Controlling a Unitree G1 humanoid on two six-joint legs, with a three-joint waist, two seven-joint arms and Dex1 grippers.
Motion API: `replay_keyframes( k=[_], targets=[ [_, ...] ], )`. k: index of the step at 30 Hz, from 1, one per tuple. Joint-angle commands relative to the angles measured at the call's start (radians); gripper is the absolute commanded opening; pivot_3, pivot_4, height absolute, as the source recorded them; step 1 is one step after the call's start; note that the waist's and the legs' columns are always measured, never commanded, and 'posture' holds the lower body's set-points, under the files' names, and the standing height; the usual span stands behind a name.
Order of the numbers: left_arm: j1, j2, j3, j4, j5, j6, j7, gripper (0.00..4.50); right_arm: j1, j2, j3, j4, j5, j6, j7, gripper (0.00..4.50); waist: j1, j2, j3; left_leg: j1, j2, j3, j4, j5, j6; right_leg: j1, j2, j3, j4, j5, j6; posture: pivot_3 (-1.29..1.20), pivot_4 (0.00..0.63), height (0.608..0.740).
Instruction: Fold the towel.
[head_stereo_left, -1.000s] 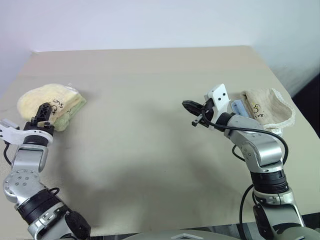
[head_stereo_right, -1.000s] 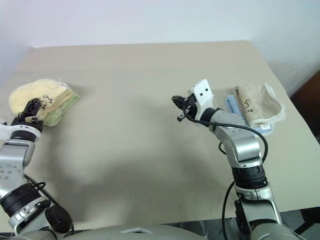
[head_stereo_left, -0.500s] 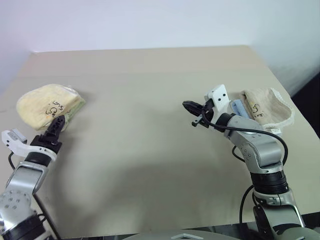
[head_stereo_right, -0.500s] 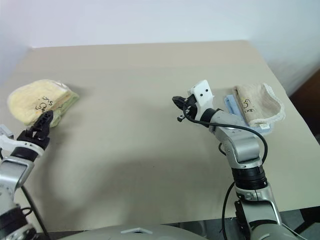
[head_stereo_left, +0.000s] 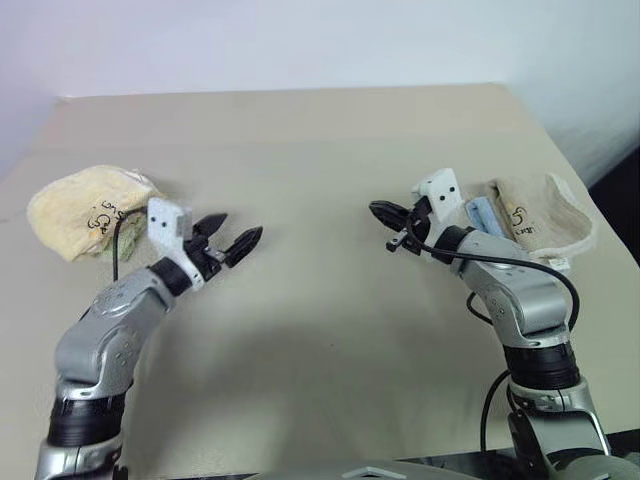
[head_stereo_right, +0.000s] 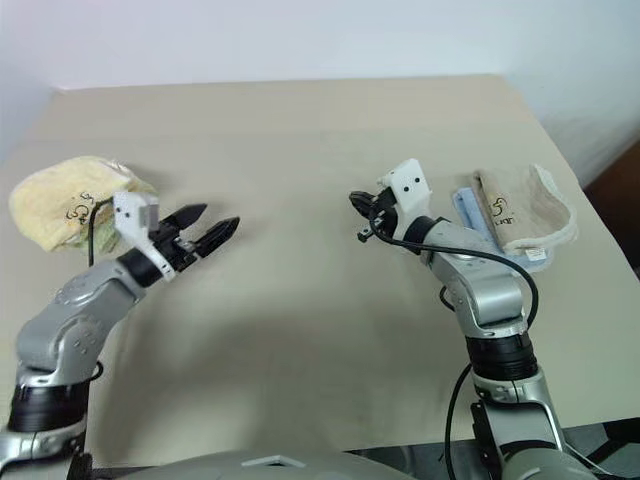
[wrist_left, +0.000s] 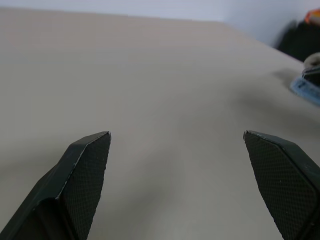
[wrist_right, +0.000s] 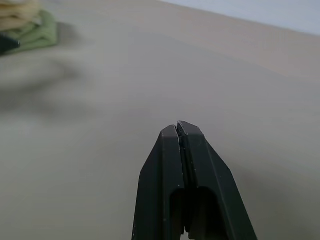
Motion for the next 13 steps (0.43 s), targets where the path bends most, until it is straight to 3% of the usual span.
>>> replay_keyframes(
  k=[1, 4, 13],
  targets=[
    [-0.052, -0.006, -0.032, 0.045, 0.059, -0.071, -0.060, 4.46, 0.050, -0.021, -0.063, -0.049, -0.001, -0.019, -0.025, 0.00, 0.002, 0.000, 0.000, 0.000, 0.000, 0.000, 0.000, 0.000, 0.000, 0.000, 0.000, 0.000, -0.001, 0.000, 0.000, 0.00, 0.150, 0.728],
    [-0.058, 0.000, -0.035, 0.075, 0.082, -0.084, -0.094, 4.46, 0.085, -0.006, -0.091, -0.066, -0.009, -0.008, -0.083, 0.00, 0.001, 0.000, 0.000, 0.000, 0.000, 0.000, 0.000, -0.004, 0.008, 0.002, -0.001, 0.000, -0.002, 0.000, 0.000, 0.00, 0.150, 0.728],
    [-0.097, 0.001, -0.042, 0.125, 0.130, -0.090, -0.149, 4.46, 0.147, 0.008, -0.103, -0.137, 0.006, 0.012, -0.128, 0.00, 0.001, 0.000, 0.000, 0.001, 0.001, -0.001, 0.004, -0.004, 0.007, 0.002, 0.001, 0.000, 0.002, 0.000, 0.000, 0.00, 0.150, 0.728]
  ],
)
